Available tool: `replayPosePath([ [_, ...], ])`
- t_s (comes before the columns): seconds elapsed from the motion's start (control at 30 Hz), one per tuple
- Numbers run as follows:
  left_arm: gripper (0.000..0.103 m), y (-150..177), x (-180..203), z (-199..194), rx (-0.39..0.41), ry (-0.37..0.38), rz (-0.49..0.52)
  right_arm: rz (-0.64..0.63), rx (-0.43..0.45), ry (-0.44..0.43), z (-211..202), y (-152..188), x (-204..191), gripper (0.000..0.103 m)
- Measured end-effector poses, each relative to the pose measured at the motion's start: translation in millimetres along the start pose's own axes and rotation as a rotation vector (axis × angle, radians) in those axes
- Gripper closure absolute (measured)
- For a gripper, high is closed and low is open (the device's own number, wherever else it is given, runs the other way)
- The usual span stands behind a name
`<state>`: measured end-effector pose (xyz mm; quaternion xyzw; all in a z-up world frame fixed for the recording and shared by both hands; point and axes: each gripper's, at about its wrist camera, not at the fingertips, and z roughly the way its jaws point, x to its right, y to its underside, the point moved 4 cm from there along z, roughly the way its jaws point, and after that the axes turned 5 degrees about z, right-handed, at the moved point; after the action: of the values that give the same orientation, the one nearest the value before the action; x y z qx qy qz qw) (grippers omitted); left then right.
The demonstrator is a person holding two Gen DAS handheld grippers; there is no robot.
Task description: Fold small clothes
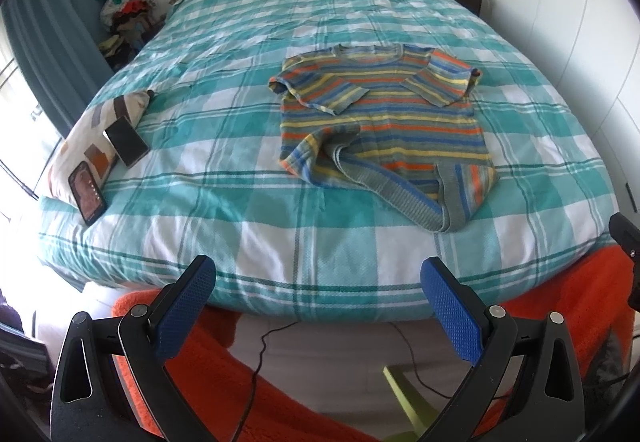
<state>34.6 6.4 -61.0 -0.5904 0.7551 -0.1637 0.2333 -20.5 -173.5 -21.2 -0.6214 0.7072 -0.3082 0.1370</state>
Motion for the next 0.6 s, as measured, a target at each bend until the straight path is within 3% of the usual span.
replayPosePath([
  [0.6,0.001,0.0,2.8,5.5,-0.012,0.001,0.006,0.002,-0.018,0.008,6.1,-0.7,2.0,0.001],
])
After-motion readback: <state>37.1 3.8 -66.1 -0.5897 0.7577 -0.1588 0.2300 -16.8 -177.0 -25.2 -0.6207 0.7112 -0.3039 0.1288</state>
